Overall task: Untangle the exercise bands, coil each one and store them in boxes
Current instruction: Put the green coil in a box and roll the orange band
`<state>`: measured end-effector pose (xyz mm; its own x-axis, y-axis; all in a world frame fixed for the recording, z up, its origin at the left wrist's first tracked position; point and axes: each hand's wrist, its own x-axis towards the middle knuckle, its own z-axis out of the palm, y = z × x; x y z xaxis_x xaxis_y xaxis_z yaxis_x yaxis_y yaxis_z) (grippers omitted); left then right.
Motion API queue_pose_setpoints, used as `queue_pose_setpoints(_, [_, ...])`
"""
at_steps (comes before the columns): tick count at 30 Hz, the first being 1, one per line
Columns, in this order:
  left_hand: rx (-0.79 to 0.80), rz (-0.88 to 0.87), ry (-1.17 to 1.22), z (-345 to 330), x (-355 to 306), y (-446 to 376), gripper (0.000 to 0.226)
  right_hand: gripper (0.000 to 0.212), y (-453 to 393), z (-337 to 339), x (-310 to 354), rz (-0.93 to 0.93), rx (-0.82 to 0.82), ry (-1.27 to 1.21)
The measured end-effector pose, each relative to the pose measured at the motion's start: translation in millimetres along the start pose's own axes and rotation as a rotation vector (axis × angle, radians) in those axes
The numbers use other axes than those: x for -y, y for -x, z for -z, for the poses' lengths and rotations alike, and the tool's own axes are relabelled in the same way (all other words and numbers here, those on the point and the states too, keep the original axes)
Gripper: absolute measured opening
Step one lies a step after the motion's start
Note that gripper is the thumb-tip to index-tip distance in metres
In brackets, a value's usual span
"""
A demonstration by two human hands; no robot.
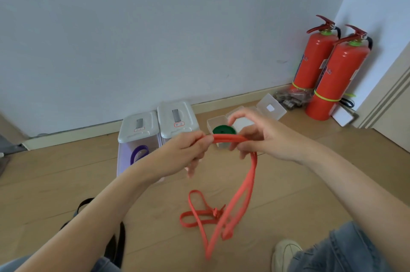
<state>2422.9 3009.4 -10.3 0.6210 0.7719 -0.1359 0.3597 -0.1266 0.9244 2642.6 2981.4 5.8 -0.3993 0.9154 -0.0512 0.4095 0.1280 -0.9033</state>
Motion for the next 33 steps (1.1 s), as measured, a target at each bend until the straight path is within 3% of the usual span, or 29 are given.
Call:
queue_pose_setpoints(2, [0.025,0.033,0.127,-1,-6,1,0.032,0.062,2,-7,0,-0.002,0.099,-0.041])
queue_pose_setpoints(4, [0.066,0.026,0.154,-3,-11,1,0.031,0.069,1,-15,0,0.028,0.115,-0.085])
queue_pose_setpoints(9, [0.084,0.052,0.239,-6,-16,0,0.037,0.031,-4,-19,7,0.112,-0.091,-0.063])
queue_pose_setpoints(13, [-0.016,0.115,0.324,-6,-17,-1,0.026,0.027,-2,-21,5,0.119,-0.111,0.142])
queue_pose_setpoints(17, [-0.042,0.095,0.325,-12,-18,-2,0.018,0.027,-3,-28,5,0.093,-0.07,0.055])
queue_pose_setpoints(22, [-0.027,0.091,0.439,-15,-20,-2,0.013,0.016,-3,-25,9,0.179,-0.179,0.009])
queue_pose_setpoints(24, [-0.027,0.053,0.445,-13,-17,-1,0.014,0.015,-2,-21,10,0.205,-0.252,0.066])
queue_pose_setpoints(29, [-0.121,-0.029,0.162,-3,-13,1,0.016,0.011,-2,-20,8,0.265,-0.373,0.248])
queue_pose_setpoints(33, [-0.066,0.025,0.297,-4,-14,1,0.023,0.011,-4,-26,8,0.329,-0.411,0.429])
